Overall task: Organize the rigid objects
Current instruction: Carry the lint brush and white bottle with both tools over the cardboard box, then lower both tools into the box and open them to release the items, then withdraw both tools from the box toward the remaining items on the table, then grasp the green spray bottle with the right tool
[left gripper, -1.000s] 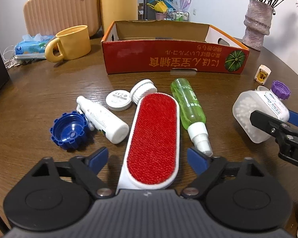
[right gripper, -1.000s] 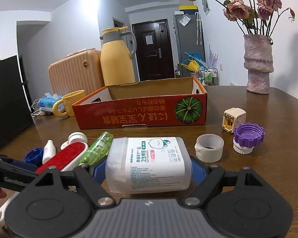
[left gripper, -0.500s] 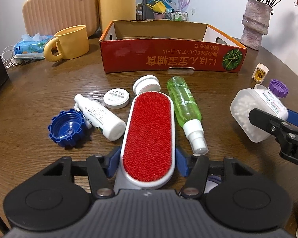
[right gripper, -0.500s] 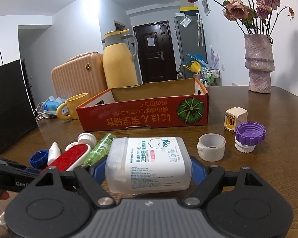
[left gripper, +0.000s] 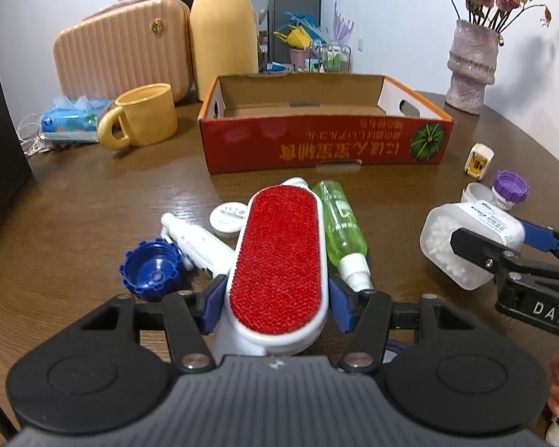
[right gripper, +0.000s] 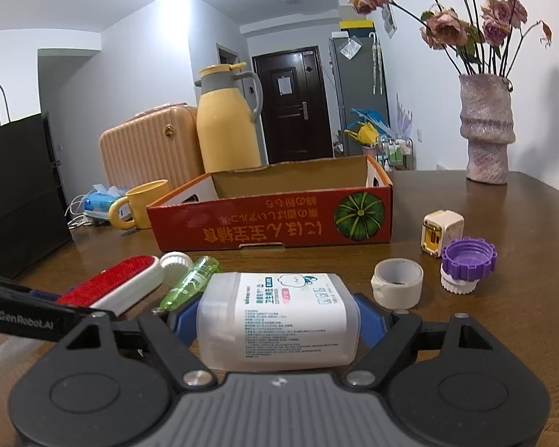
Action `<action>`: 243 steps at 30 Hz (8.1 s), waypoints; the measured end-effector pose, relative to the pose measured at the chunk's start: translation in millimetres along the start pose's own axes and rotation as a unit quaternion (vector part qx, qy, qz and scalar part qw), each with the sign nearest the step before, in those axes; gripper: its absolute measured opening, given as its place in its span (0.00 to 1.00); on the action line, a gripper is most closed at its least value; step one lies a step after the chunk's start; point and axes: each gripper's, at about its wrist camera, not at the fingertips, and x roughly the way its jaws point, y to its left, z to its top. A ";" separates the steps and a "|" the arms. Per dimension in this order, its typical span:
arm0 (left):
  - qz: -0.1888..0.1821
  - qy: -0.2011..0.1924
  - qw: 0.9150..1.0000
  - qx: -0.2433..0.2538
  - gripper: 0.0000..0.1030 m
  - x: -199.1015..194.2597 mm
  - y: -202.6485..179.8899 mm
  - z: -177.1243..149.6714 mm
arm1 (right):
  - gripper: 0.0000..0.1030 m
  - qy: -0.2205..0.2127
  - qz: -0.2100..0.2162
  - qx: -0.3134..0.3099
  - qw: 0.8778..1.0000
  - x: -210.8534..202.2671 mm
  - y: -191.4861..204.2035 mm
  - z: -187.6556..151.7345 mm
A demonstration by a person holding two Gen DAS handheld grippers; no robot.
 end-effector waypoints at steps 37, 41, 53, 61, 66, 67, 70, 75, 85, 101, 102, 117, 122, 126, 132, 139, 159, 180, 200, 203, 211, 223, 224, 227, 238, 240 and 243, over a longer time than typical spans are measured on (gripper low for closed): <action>-0.027 -0.106 0.994 -0.029 0.56 -11.0 18.7 104.4 | 0.79 -0.061 -0.016 -0.023 0.998 14.4 20.7 76.3; -0.020 -0.111 0.993 -0.034 0.56 -1.4 23.9 117.2 | 0.79 -0.066 -0.023 -0.021 0.997 26.0 20.7 86.5; -0.013 -0.124 0.991 -0.055 0.56 29.6 28.7 157.0 | 0.79 -0.073 -0.038 -0.025 0.996 66.8 22.7 114.7; -0.007 -0.124 0.990 -0.066 0.56 58.0 23.2 181.5 | 0.79 -0.078 -0.045 -0.026 0.996 92.6 21.2 131.8; 0.004 -0.129 0.989 -0.076 0.56 76.2 23.6 194.1 | 0.79 -0.084 -0.051 -0.029 0.995 113.5 16.8 144.5; 0.007 -0.128 0.989 -0.075 0.56 80.1 22.8 197.1 | 0.79 -0.084 -0.055 -0.029 0.995 118.2 15.0 147.2; 0.016 -0.123 0.990 -0.071 0.56 94.2 20.7 204.8 | 0.79 -0.082 -0.058 -0.026 0.995 131.8 9.4 153.9; 0.029 -0.097 0.992 -0.074 0.56 127.4 22.2 214.7 | 0.79 -0.066 -0.068 -0.028 0.995 156.5 4.0 162.4; 0.049 -0.053 0.995 -0.071 0.56 181.5 22.1 226.6 | 0.79 -0.020 -0.086 -0.030 0.996 213.0 -1.9 170.6; 0.056 -0.014 0.996 -0.066 0.69 212.9 30.1 221.2 | 0.79 0.044 -0.099 -0.027 0.994 248.8 -12.6 149.9; 0.062 -0.018 0.996 -0.066 0.90 210.7 30.3 221.4 | 0.80 0.048 -0.100 -0.025 0.994 249.5 -13.3 149.7; 0.072 -0.050 0.993 -0.079 1.00 188.4 33.5 226.0 | 0.99 0.047 -0.120 -0.006 0.992 242.1 -20.6 155.4; 0.070 -0.071 0.992 -0.076 1.00 170.0 37.3 221.7 | 1.00 0.044 -0.118 -0.009 0.992 235.2 -18.1 158.3; 0.074 -0.089 0.990 -0.079 1.00 153.2 40.1 213.3 | 1.00 0.033 -0.110 -0.018 0.993 222.1 -11.6 158.1; 0.073 -0.106 0.988 -0.083 1.00 130.1 47.4 200.2 | 1.00 0.014 -0.107 -0.028 0.994 197.1 -3.6 156.1; 0.077 -0.113 0.987 -0.085 1.00 107.1 56.1 183.5 | 1.00 -0.008 -0.103 -0.031 0.994 164.7 3.6 151.1; 0.059 -0.148 0.985 -0.069 1.00 22.6 56.7 119.2 | 1.00 -0.055 -0.096 -0.034 0.993 68.1 23.1 122.0; 0.028 -0.131 0.989 -0.055 1.00 -34.4 61.5 22.8 | 1.00 -0.033 -0.088 -0.069 0.993 -19.7 46.7 47.5; 0.022 -0.094 0.994 -0.047 1.00 -17.2 87.4 -12.5 | 1.00 0.027 -0.063 -0.081 0.994 -17.7 61.2 7.3; 0.025 -0.090 0.994 -0.050 1.00 -12.2 93.1 -12.4 | 1.00 0.033 -0.059 -0.083 0.994 -9.8 64.9 8.8; 0.035 -0.078 0.995 -0.055 1.00 0.6 108.2 -12.5 | 1.00 0.058 -0.050 -0.101 0.992 20.0 81.0 12.0; 0.028 -0.065 0.995 -0.074 1.00 18.0 123.2 -9.5 | 1.00 0.115 -0.044 -0.138 0.983 82.5 102.5 17.2; 0.025 -0.063 0.995 -0.075 1.00 19.3 123.7 -9.3 | 0.99 0.117 -0.043 -0.141 0.982 86.6 104.2 17.4; 0.021 -0.060 0.995 -0.078 1.00 22.2 124.1 -9.6 | 0.93 0.123 -0.039 -0.142 0.981 98.5 105.7 19.9; 0.016 -0.053 0.995 -0.084 1.00 27.4 124.4 -10.5 | 0.64 0.132 -0.015 -0.081 0.988 113.0 90.7 18.0; 0.016 -0.052 0.995 -0.084 1.00 27.6 124.3 -10.9 | 0.58 0.130 -0.013 -0.080 0.988 112.4 90.5 17.6; 0.016 -0.050 0.995 -0.085 1.00 27.8 124.2 -11.2 | 0.29 0.127 -0.009 -0.081 0.989 111.0 90.5 17.4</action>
